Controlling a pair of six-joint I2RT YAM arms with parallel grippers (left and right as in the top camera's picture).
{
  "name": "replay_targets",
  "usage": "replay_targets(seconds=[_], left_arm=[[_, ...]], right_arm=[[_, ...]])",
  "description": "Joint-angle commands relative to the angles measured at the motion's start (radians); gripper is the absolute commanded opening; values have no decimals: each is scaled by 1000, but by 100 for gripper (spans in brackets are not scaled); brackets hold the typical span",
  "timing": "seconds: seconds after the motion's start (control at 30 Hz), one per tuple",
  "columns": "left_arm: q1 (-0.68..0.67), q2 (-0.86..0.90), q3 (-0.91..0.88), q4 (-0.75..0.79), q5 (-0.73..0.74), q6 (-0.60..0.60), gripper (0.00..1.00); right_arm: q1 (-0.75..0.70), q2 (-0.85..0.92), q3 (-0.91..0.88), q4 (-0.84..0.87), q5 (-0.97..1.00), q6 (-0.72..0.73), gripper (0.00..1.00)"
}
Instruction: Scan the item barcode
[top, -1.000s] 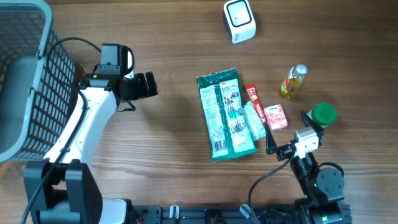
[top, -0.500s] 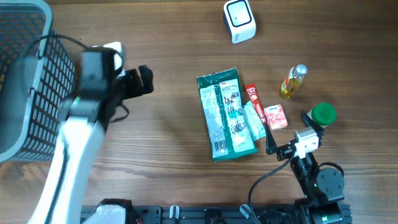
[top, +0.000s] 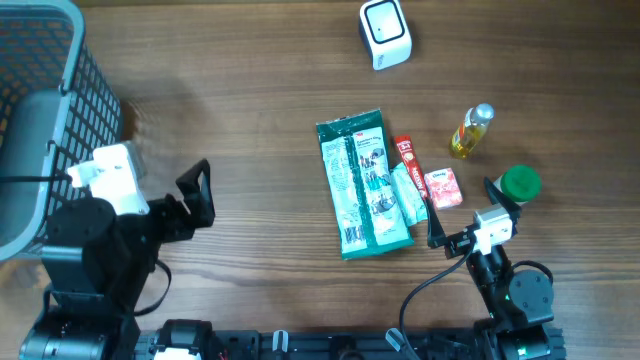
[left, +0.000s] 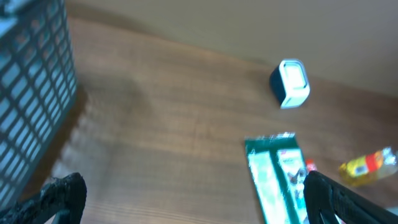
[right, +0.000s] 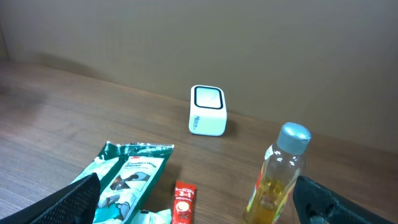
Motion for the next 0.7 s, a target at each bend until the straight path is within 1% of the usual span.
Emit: replay_targets(seconds=[0.0, 0.07, 0.1, 0.13, 0.2, 0.3, 0.43, 0.57, 0.67], left_arm=[[-2, -69, -78, -34, 16, 7, 100], [-2, -135, -175, 40, 17, 6, 100], [-2, -184, -251, 141, 30, 7, 100], [-2, -213, -293, 207, 44, 7, 100], [-2, -317, -422, 455, 85, 7, 100], [-2, -451, -569, 815, 135, 7, 100], [-2, -588, -745, 1201, 178, 7, 100], [-2, -688, -866, 1323, 178, 7, 100], [-2, -688, -938, 1334, 185, 7, 100]], right_arm=[[-6, -10, -1, 5, 2, 12, 100], [-6, -10, -1, 4, 2, 12, 100], [-6, -10, -1, 4, 2, 12, 100], [-6, -10, -1, 5, 2, 12, 100], [-6, -10, -1, 4, 2, 12, 100], [-6, -10, -1, 5, 2, 12, 100], [-6, -10, -1, 5, 2, 12, 100], [-6, -10, -1, 4, 2, 12, 100], [-6, -10, -1, 5, 2, 12, 100]])
